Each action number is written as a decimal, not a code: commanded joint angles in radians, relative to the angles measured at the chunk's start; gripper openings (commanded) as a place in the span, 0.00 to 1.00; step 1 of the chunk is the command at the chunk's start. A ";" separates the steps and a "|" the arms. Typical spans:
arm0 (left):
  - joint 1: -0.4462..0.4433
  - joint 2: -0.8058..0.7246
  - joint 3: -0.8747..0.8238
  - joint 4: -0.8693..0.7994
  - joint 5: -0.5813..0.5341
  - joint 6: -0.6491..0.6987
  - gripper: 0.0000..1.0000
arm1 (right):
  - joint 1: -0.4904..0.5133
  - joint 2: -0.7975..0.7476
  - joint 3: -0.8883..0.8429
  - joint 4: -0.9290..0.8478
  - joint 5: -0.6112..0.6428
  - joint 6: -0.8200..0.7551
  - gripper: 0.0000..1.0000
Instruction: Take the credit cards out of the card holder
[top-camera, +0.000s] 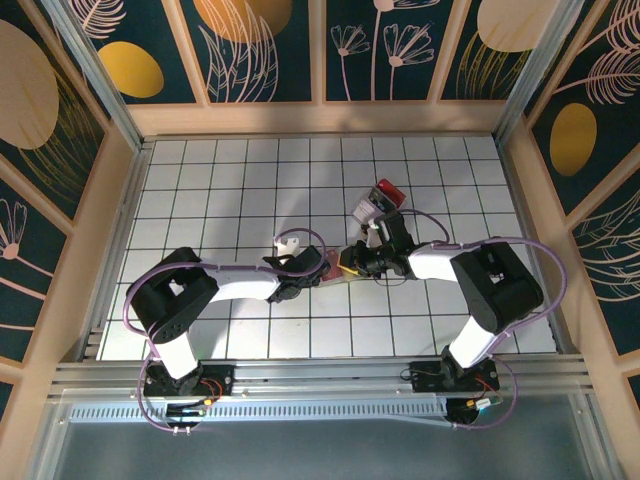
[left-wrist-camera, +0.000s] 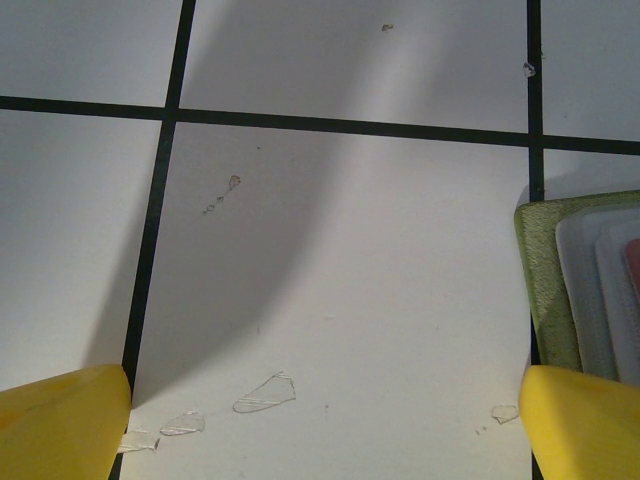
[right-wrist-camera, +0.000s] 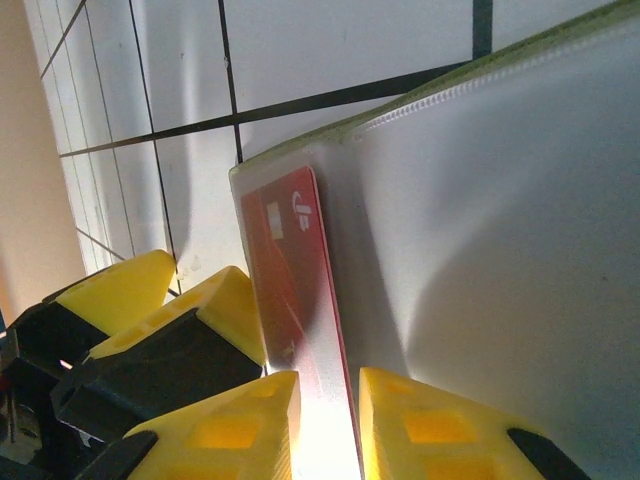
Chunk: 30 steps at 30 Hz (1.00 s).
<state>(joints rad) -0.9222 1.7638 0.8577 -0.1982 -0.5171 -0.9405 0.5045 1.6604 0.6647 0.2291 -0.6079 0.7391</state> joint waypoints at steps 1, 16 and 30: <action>0.003 0.067 -0.034 -0.119 0.044 0.012 0.99 | 0.000 0.018 0.002 0.033 -0.026 -0.005 0.23; 0.004 0.080 -0.032 -0.115 0.051 0.015 0.99 | 0.009 0.031 -0.007 0.142 -0.118 0.038 0.19; 0.004 0.088 -0.020 -0.113 0.058 0.023 0.99 | 0.022 0.101 0.008 0.090 -0.112 0.002 0.27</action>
<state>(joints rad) -0.9222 1.7721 0.8673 -0.2047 -0.5179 -0.9405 0.5060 1.7367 0.6647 0.3233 -0.6994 0.7639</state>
